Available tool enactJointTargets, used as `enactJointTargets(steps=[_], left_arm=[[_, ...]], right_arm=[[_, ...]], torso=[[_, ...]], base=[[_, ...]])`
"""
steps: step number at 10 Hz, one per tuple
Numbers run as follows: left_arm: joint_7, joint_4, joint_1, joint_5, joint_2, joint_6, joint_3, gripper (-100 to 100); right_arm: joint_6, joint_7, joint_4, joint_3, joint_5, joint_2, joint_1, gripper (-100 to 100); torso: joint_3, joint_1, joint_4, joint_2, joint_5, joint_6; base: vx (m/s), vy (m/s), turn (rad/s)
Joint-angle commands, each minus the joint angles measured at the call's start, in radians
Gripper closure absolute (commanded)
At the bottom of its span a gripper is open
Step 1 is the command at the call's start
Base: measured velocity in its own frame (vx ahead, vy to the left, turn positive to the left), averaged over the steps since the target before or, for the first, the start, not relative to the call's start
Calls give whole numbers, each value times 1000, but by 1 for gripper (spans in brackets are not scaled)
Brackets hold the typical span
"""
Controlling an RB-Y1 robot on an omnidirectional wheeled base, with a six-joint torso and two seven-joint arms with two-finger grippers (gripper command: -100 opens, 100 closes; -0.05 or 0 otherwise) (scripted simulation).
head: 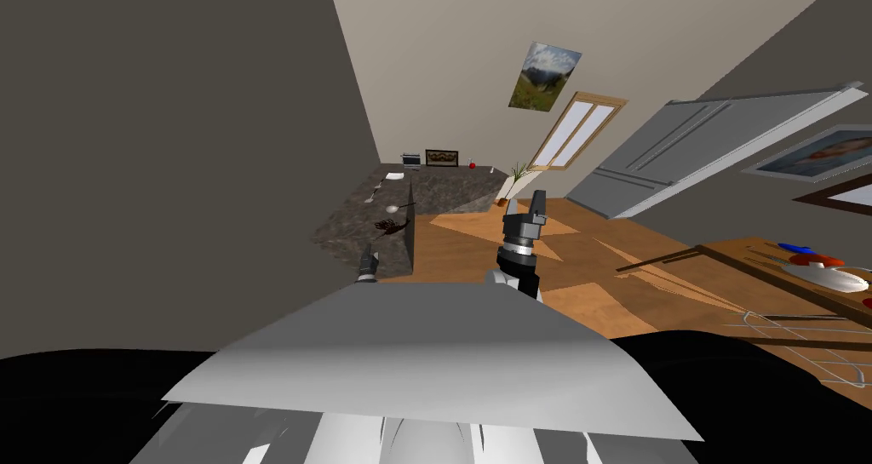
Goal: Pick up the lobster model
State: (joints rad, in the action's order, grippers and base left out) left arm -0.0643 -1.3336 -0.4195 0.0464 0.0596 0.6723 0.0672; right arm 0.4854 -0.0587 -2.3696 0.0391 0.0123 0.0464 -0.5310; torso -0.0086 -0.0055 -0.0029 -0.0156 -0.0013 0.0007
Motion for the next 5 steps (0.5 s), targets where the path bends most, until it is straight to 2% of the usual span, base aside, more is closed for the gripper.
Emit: enactJointTargets(steps=[1,3,4,5], left_arm=[[12,14,17,1,-22,3,-5,-100],[22,25,43,2,-46,-1,-10,-100],[19,18,28,0,-39,5,-11,-100],[19,17,29,0,-41,3,-11,0]], right_arm=[[0,0,0,0,0,0,0,0],[0,0,0,0,0,0,0,0],[0,0,0,0,0,0,0,0],[0,0,0,0,0,0,0,0]], torso=[[0,0,0,0,0,0],[0,2,0,-1,0,0],[0,3,0,0,1,0],[3,4,1,7,1,-1]], base=[[230,-28,-54],[234,-14,-89],[101,4,-19],[20,0,4]])
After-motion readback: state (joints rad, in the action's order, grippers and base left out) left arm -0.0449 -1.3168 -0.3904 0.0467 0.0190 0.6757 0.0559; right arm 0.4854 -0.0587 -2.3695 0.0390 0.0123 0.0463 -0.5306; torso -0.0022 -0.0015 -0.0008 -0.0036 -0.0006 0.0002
